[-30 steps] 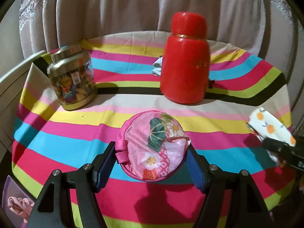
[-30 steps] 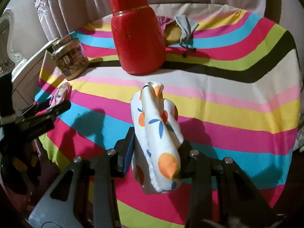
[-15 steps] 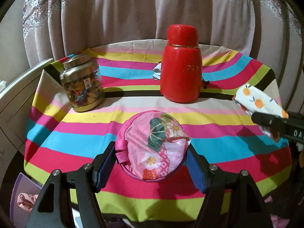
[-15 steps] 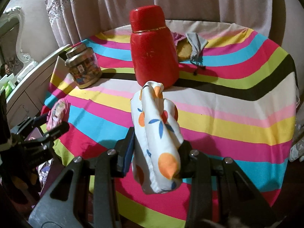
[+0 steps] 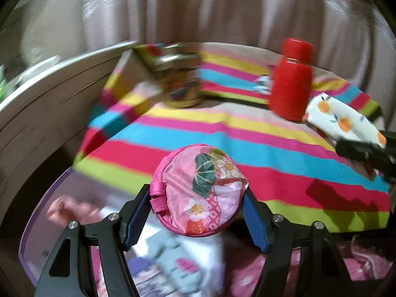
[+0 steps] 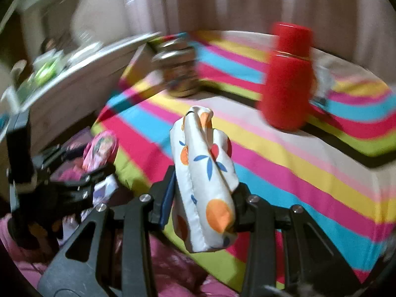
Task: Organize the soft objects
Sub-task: 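Carry the cloth and coin purse over the white box and open both tools, then move both tools back over the table toward the remaining items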
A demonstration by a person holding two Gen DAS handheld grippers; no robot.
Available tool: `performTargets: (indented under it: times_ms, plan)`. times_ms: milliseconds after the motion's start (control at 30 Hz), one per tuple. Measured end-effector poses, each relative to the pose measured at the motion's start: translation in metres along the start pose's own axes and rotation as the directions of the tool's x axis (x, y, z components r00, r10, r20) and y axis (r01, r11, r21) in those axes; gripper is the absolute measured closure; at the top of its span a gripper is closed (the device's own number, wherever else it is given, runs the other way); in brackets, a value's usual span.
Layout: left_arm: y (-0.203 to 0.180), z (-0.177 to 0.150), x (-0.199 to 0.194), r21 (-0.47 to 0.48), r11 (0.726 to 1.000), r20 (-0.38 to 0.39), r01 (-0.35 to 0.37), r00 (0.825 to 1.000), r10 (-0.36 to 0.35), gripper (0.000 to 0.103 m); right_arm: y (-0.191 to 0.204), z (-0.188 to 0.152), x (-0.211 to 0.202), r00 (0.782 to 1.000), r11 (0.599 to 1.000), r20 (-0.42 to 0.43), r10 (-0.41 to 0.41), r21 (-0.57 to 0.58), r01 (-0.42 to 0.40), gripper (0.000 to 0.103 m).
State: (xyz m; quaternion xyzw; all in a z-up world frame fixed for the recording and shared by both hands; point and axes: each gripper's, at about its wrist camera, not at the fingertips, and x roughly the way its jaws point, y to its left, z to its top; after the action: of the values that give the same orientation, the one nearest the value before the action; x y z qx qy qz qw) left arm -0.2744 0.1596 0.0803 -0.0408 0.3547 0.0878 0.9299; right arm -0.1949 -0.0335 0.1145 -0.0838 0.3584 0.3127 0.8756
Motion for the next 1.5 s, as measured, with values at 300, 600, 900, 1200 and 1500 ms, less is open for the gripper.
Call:
performTargets:
  times_ms: [300, 600, 900, 1200, 1500]
  plan:
    - [0.103, -0.044, -0.022, -0.189, 0.964, -0.081, -0.187, 0.981, 0.175, 0.032, 0.134, 0.01, 0.053, 0.976, 0.928, -0.138, 0.168, -0.312, -0.203, 0.061]
    - [0.141, -0.056, -0.037, -0.262, 0.927, -0.077, -0.267, 0.964, 0.256, 0.017, 0.182, 0.01, 0.077, 0.948, 0.884, -0.169, 0.27, -0.346, -0.314, 0.042]
    - [0.079, -0.013, 0.008, -0.139, 0.987, -0.076, -0.084, 0.994, 0.074, 0.017, 0.057, 0.006, 0.07, 0.979, 0.982, -0.09, 0.182, -0.026, -0.185, 0.035]
    - [-0.037, 0.063, 0.138, 0.014, 0.995, -0.166, 0.101, 0.981, -0.097, 0.017, -0.11, -0.036, 0.065, 0.994, 0.949, -0.066, -0.081, 0.301, 0.098, 0.035]
    - [-0.101, 0.153, 0.269, 0.011, 0.994, -0.139, 0.106, 0.985, -0.103, 0.017, -0.271, -0.035, 0.085, 0.947, 0.819, -0.106, -0.303, 0.48, 0.315, 0.035]
